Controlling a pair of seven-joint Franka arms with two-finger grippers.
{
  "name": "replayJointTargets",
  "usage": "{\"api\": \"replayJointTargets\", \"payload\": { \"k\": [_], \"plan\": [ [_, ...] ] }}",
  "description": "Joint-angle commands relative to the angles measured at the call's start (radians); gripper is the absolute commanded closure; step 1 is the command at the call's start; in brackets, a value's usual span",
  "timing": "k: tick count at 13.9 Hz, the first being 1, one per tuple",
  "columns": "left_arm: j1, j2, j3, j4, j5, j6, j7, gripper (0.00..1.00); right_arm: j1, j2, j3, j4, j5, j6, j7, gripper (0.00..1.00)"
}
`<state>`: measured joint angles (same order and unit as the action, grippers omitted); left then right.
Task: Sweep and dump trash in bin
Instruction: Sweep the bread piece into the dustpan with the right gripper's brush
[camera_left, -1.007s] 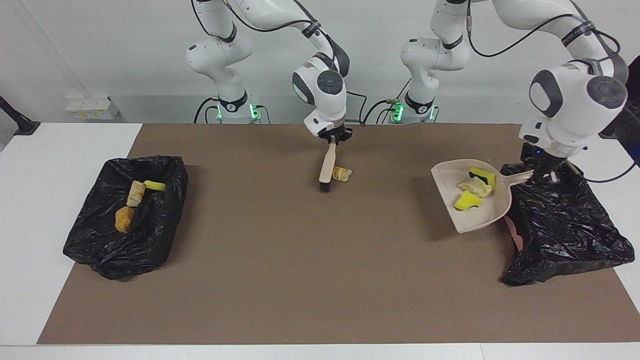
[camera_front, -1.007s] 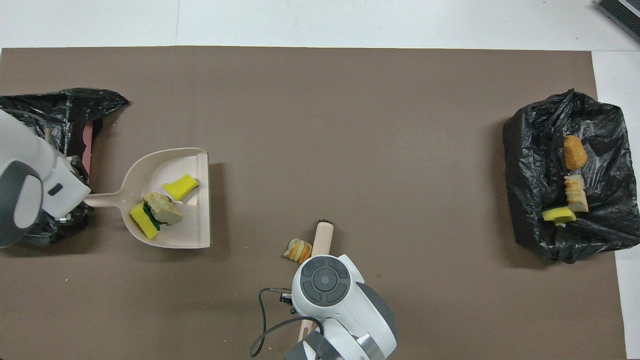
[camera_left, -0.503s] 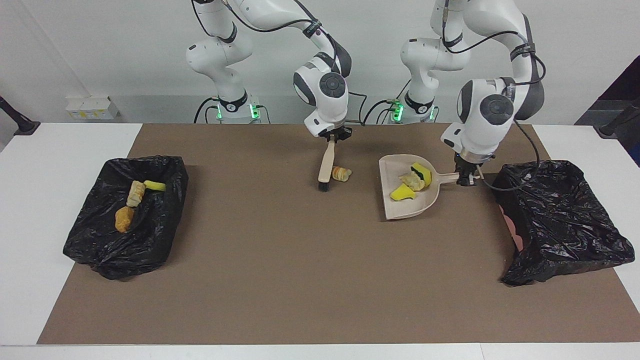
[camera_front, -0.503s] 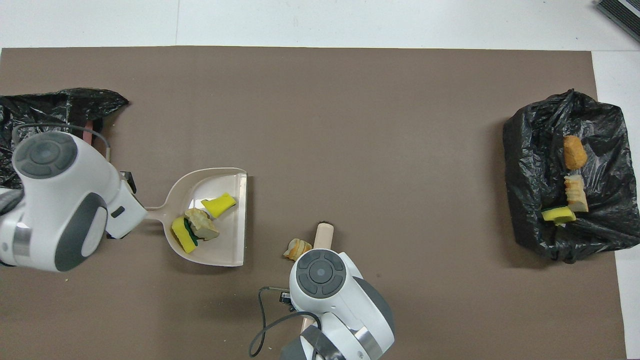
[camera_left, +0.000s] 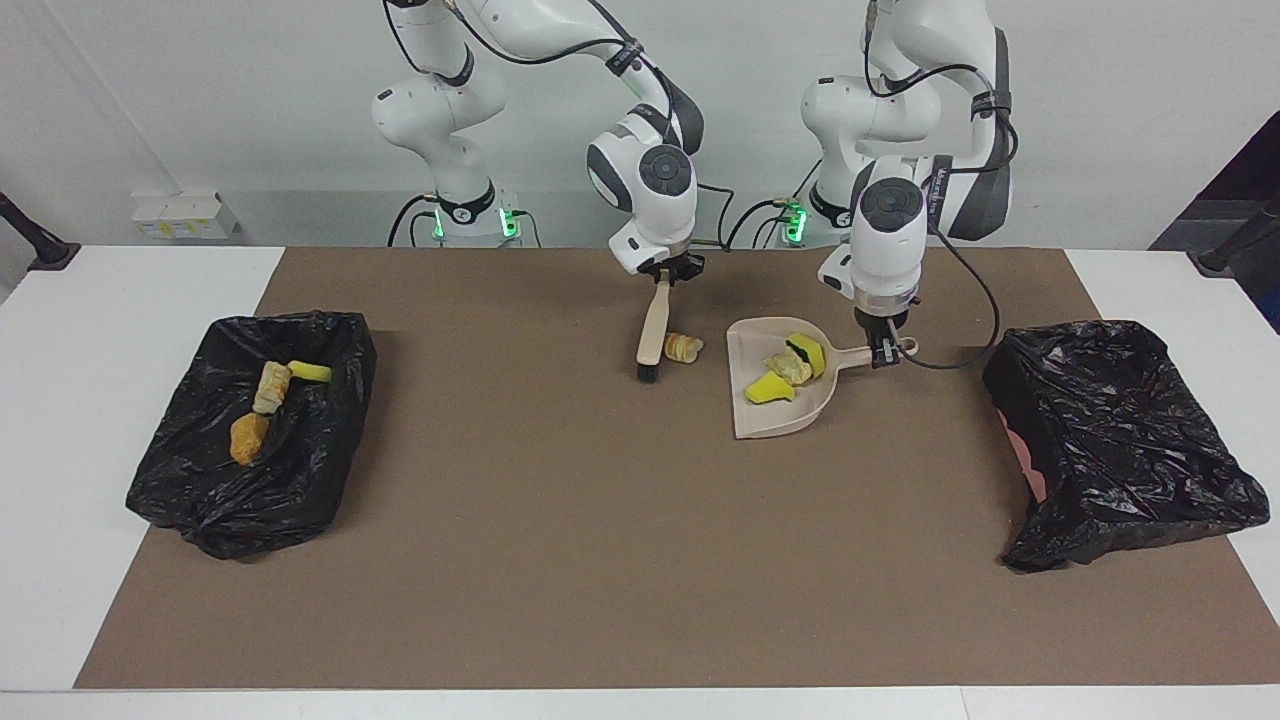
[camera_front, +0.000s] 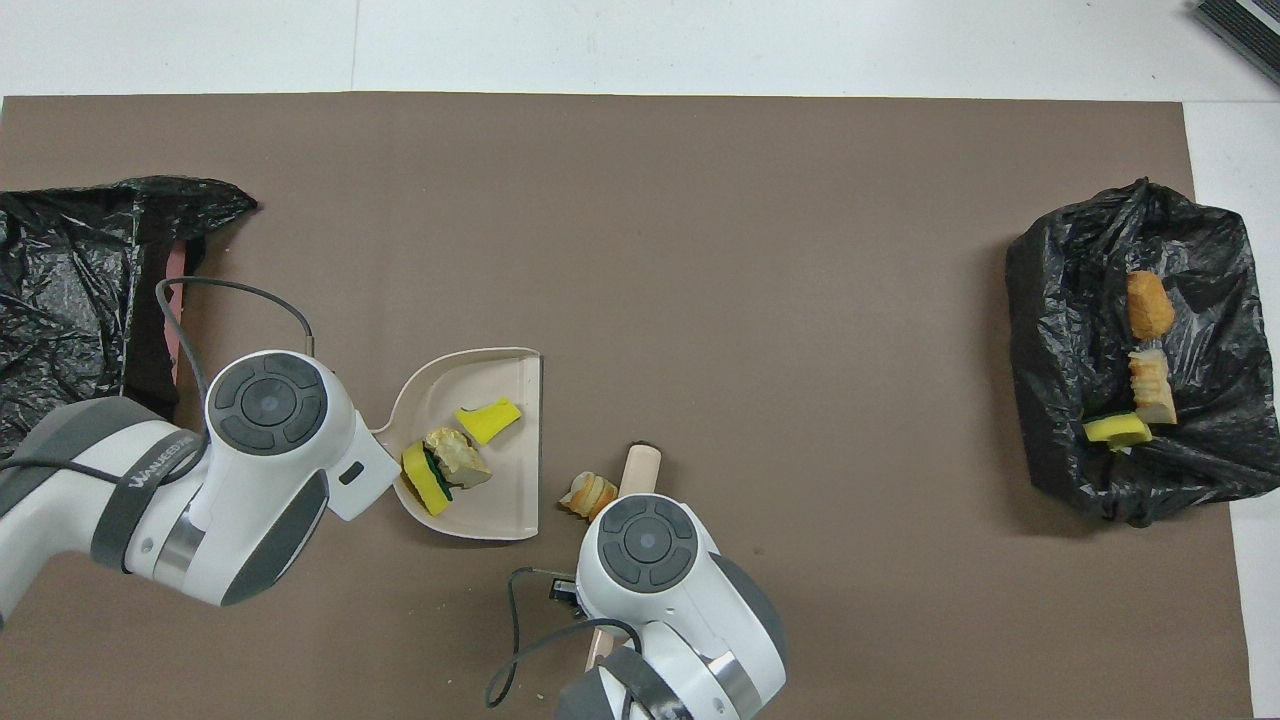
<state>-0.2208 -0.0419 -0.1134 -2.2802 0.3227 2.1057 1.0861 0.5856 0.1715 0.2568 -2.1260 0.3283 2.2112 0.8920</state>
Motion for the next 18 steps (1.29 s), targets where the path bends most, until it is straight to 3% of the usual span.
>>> {"api": "replayJointTargets", "payload": {
  "k": [1,4,6,9,14,18],
  "plan": [
    [0.006,-0.027,-0.003,-0.039,0.019,0.037,-0.032,1.00,0.020,0.063,0.006,0.099,0.041,0.047,-0.004,1.00],
    [0.011,-0.026,-0.002,-0.039,0.019,0.034,-0.028,1.00,0.069,0.080,0.006,0.115,0.125,0.204,-0.012,1.00],
    [0.011,-0.023,0.003,-0.033,0.018,0.033,-0.022,1.00,0.095,0.080,0.006,0.130,0.158,0.217,-0.002,1.00],
    [0.009,-0.016,0.023,-0.019,0.018,0.025,-0.006,1.00,0.083,0.056,0.002,0.162,0.146,0.075,0.002,1.00],
    [0.009,0.016,0.092,0.028,0.007,0.027,0.139,1.00,-0.047,-0.092,-0.005,0.173,0.088,-0.247,-0.090,1.00],
    [-0.003,0.004,0.245,0.128,-0.100,-0.024,0.352,1.00,-0.058,-0.107,-0.002,0.152,-0.029,-0.369,-0.131,1.00]
  ]
}}
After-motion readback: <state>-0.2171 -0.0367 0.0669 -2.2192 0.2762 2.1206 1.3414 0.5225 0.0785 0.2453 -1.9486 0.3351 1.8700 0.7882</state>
